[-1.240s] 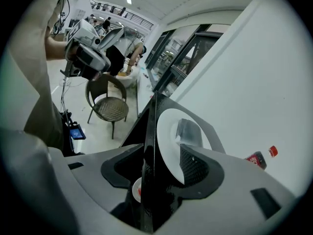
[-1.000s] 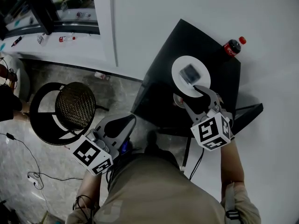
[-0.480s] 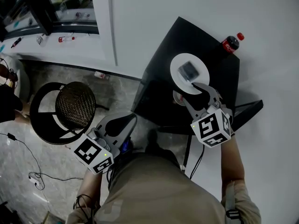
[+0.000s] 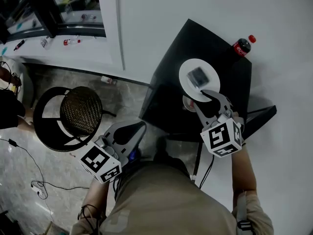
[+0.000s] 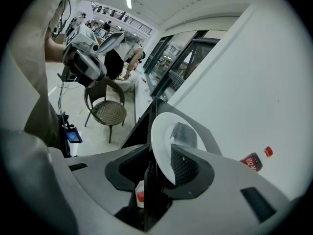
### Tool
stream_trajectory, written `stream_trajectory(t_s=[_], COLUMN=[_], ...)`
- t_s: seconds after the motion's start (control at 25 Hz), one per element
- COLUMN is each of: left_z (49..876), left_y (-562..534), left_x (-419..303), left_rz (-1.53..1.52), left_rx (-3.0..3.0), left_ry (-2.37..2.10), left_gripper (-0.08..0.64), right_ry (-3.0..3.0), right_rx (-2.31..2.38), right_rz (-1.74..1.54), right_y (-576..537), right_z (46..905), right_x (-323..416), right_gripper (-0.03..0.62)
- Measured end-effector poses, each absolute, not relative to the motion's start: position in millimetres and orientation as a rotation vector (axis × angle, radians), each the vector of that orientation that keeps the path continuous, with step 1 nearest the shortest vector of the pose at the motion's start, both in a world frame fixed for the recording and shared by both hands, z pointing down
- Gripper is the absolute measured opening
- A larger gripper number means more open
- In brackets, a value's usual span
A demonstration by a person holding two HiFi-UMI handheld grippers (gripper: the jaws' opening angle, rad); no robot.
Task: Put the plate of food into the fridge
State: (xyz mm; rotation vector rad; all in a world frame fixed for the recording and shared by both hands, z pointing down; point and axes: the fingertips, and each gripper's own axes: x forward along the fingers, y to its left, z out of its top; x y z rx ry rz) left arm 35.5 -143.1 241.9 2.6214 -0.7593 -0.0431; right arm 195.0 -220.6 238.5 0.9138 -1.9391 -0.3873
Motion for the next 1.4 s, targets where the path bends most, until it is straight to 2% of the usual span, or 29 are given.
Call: stream_trajectory(t_s=[0.2,0.76,1.4], left_z=[243,235,211], left_y=[-141,-143,-182], left_x=[40,58,105], left_rz=[-0.036,-0.075,-0.287], left_rx=[2.623,2.632,2.514], left_ry=[-0.738,-0.644,-0.442], left_gripper=[0.012,0.012,0.012], right_ry=[-1.953,-1.969,-1.984], right_rx=[0.942,0.924,0.910], right_rz=[-0.415,-0.487,-0.556], right_y=[-217,-202,-191], right_z=[236,234,232], right_x=[193,186,178], right_gripper=[0.115,0.100,0.087])
